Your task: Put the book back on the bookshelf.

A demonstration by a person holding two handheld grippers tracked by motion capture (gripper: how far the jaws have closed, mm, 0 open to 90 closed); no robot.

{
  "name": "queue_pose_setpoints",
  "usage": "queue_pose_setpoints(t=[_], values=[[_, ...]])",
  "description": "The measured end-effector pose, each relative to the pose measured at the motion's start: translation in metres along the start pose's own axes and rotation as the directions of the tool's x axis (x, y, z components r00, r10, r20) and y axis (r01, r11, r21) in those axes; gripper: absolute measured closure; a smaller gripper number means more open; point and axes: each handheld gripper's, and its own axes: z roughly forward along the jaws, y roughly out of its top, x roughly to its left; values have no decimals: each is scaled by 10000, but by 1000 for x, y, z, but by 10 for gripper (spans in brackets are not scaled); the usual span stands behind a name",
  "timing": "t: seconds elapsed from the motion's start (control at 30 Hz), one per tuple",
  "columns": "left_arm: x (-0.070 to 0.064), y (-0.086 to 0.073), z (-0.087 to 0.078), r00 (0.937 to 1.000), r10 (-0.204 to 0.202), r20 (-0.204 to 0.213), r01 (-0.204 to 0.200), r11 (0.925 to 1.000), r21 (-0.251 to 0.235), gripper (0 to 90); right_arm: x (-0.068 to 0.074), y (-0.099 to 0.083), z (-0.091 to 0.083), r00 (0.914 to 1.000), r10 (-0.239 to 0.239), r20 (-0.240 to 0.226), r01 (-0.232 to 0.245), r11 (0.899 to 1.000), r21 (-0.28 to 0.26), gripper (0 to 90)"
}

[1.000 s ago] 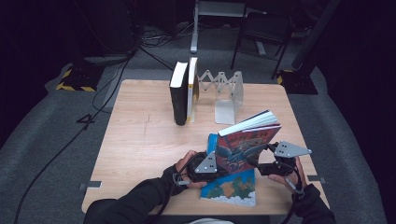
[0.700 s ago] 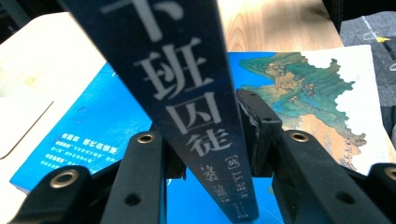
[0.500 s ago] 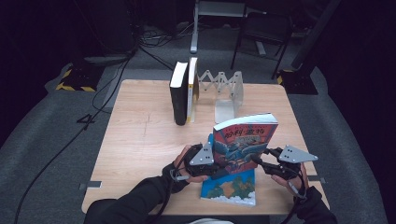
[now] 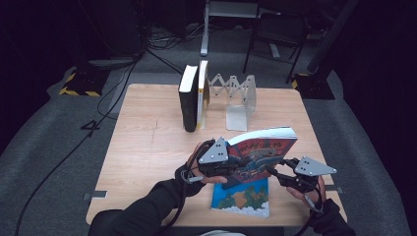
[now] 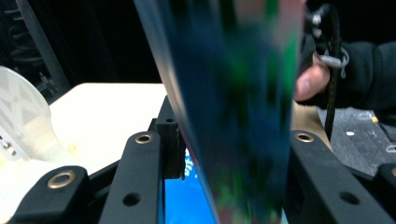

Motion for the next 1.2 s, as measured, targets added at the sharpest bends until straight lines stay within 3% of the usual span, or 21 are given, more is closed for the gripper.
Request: queue_pose_setpoints(t=[0.17,0.4,0.63,0.97,1.2], values=[[-1,13,-2,10000,11,14,-10,9996,-297,647,1,0,-1,10000,-33,22,33,10000,2,561],[-5,16,2,9998,137,-136,-142,9991,-387,690,1,0,-2,10000,35,-32,-34,10000,52,558],[-8,21,5,9989,422,-210,-425,9990,-126,713,2,0,-3,9999,65,101,-66,9999,148,554],[-10,20,4,9997,232,-47,-233,9995,-210,728,3,0,-4,9997,98,237,-104,9997,220,521],[-6,18,3,9999,-61,-112,57,9995,-300,731,3,-7,-5,9995,-16,325,-15,9955,944,419]])
